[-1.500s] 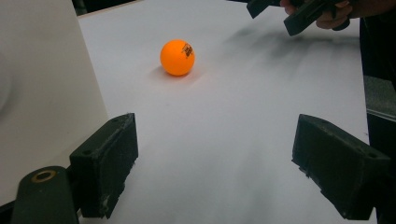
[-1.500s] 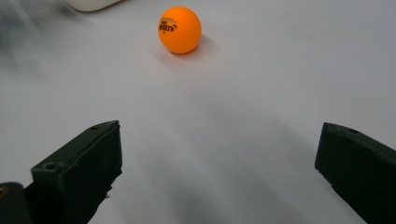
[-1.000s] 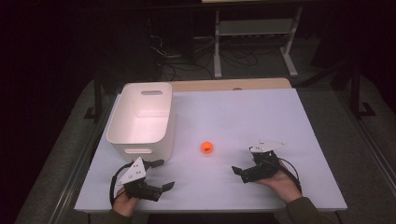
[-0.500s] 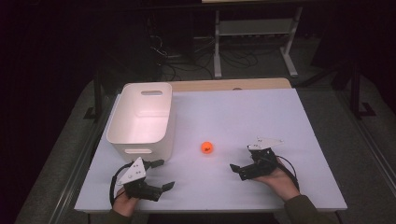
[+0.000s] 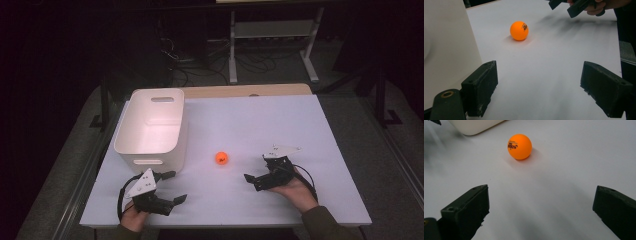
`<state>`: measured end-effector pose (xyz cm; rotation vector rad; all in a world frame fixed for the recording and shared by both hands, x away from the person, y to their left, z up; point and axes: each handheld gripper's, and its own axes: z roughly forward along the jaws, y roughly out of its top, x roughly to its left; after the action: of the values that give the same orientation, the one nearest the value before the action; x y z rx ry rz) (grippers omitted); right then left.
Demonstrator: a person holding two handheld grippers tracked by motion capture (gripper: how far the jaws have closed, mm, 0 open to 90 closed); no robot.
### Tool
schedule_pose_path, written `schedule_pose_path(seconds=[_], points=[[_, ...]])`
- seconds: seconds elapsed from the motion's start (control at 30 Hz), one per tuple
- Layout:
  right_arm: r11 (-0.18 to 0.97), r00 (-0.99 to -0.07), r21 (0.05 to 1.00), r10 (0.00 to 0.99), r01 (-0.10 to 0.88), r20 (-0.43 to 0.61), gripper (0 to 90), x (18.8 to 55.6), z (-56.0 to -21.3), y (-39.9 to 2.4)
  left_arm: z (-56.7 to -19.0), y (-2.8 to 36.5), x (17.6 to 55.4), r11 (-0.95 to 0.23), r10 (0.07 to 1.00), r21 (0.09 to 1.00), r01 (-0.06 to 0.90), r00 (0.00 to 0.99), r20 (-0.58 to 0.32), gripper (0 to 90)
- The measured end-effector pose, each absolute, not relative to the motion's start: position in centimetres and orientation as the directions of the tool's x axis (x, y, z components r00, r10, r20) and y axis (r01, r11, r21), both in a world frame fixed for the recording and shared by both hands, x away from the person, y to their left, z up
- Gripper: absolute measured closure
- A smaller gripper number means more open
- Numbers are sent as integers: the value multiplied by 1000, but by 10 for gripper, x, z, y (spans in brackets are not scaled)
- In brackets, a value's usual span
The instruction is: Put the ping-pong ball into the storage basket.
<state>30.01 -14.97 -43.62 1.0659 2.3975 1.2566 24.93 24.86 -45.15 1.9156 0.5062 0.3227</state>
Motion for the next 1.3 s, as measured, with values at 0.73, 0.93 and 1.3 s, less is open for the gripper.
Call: schedule_pose_path(seconds=[0.73,0.93,1.3], points=[[371,-723,790,679,489,129,4,309,-432,-141,-452,249,249,-333,488,922,197,873,-10,142],[370,-726,794,676,482,126,4,312,-430,-138,-452,248,249,-334,488,922,196,873,-9,142],[373,-733,799,669,471,120,4,317,-427,-133,-452,248,249,-334,488,922,196,873,-9,142]])
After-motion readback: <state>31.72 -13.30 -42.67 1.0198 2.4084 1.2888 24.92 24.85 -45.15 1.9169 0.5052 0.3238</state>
